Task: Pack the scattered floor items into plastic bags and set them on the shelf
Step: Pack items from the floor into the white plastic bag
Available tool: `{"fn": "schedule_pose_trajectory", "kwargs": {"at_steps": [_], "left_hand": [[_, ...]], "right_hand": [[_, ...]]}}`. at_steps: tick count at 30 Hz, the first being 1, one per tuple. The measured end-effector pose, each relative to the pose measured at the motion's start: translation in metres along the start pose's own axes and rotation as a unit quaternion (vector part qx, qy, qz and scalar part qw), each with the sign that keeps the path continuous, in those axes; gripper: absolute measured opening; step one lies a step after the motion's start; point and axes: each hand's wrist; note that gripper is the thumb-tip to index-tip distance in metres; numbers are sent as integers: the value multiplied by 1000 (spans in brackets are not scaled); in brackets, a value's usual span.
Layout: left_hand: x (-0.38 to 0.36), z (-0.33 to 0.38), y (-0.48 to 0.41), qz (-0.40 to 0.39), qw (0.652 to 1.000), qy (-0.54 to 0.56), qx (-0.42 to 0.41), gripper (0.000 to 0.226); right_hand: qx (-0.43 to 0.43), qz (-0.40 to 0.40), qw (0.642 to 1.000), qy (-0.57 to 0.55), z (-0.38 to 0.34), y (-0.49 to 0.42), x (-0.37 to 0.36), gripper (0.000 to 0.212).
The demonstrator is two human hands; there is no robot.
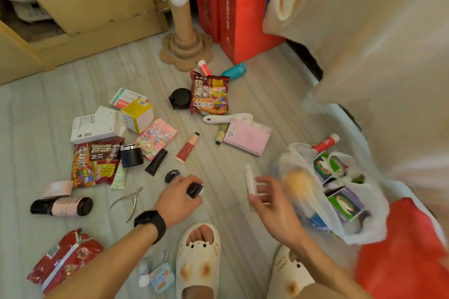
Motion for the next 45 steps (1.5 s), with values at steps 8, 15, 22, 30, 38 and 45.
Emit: {"fn": "schedule_pose_trajectory", "kwargs": {"at_steps": [8,15,22,30,38,45], "left_hand": [[1,214,-7,-59,961,115,-243,29],[-41,313,0,-136,933,122,-311,26],[-95,346,5,-181,939,106,-273,24],[-158,329,-9,-237,921,-96,-295,31],[-163,274,-33,-50,896,-290,-334,59],[-128,275,-49,-66,972,-157,-160,25]], "right_hand": [[-136,187,972,-41,46,61,140,23],[-92,35,944,315,90,30,169,42],[-147,135,881,429,125,31,183,52],[-272,152,850,424,146,57,196,84],[-206,184,942,189,158,46,199,65],[-165,385,854,-309,106,44,215,27]]}}
Point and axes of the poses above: each hand's wrist, its own y-axis away from the middle knuckle, its own x-axis out of the back of the hand, z = x × y, and after that the axes turned 13 degrees about y, right-handed
